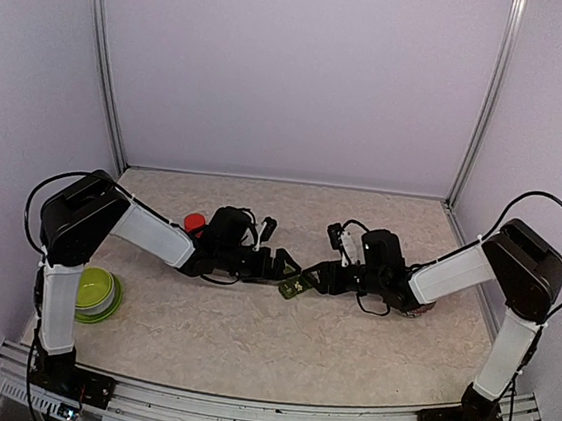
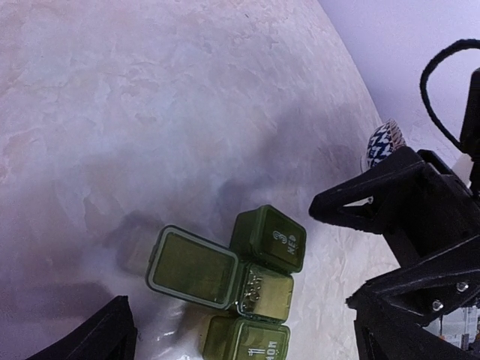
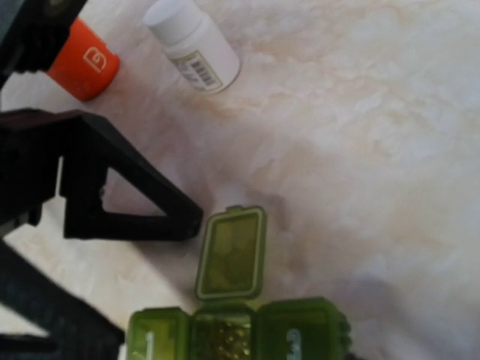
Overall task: Sort the pills into containers
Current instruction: Hold the pill container at the center of the board.
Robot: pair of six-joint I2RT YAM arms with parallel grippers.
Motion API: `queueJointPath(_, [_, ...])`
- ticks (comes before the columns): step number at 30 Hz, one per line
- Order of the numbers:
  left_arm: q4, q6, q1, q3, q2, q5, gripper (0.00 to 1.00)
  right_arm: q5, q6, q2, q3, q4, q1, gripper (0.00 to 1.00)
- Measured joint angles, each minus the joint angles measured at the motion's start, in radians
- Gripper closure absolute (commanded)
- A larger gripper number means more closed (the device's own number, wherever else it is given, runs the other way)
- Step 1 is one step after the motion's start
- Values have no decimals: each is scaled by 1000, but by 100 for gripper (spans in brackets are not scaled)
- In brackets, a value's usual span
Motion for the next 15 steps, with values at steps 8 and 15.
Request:
queueJointPath(8, [65,-27,1,0,24,58,1,-50,20,27,6,4,-13,46])
queueJointPath(15, [106,-45,1,2,44,82,1,-54,19,29,6,3,-26,50])
